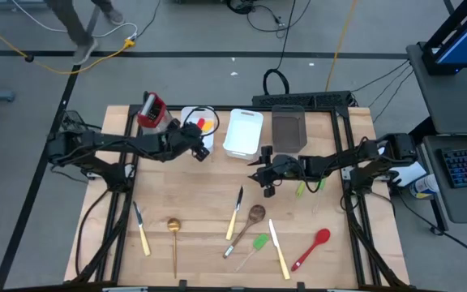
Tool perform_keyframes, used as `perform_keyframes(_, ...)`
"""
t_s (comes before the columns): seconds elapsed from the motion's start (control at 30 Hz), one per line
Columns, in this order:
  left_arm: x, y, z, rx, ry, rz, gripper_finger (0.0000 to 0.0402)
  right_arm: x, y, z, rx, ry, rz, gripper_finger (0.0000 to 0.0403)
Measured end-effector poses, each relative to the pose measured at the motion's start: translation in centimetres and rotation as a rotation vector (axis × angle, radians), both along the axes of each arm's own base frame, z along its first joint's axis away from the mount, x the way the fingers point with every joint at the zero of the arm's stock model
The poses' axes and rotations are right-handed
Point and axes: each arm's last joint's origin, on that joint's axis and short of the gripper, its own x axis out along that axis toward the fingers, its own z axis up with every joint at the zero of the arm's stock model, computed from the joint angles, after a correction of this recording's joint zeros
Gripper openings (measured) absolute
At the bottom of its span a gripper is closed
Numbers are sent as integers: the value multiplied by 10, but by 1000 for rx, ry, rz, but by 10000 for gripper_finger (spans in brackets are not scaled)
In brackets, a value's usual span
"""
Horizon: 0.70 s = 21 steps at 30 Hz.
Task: Pick & Place Kitchen Items
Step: Put the bottom green spatula into the left white bin
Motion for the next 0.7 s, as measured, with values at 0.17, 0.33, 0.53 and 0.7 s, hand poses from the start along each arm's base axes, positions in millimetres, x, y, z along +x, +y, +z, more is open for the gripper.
perform_keyframes(0.17, 6, -10, 5, 16, -58, -39, 189, -2, 17, -3, 7, 30, 55, 196)
perform_keyframes(0.33, 10, -18, 7, 20, -88, -72, 189, -4, 40, -4, 157, 39, 127, 196)
perform_keyframes(0.53, 13, -28, 8, 2, -126, -89, 189, -9, 67, -4, 341, 64, 254, 196)
perform_keyframes(0.7, 16, -41, 8, -64, -171, -133, 189, -16, 98, 0, 543, 101, 463, 196)
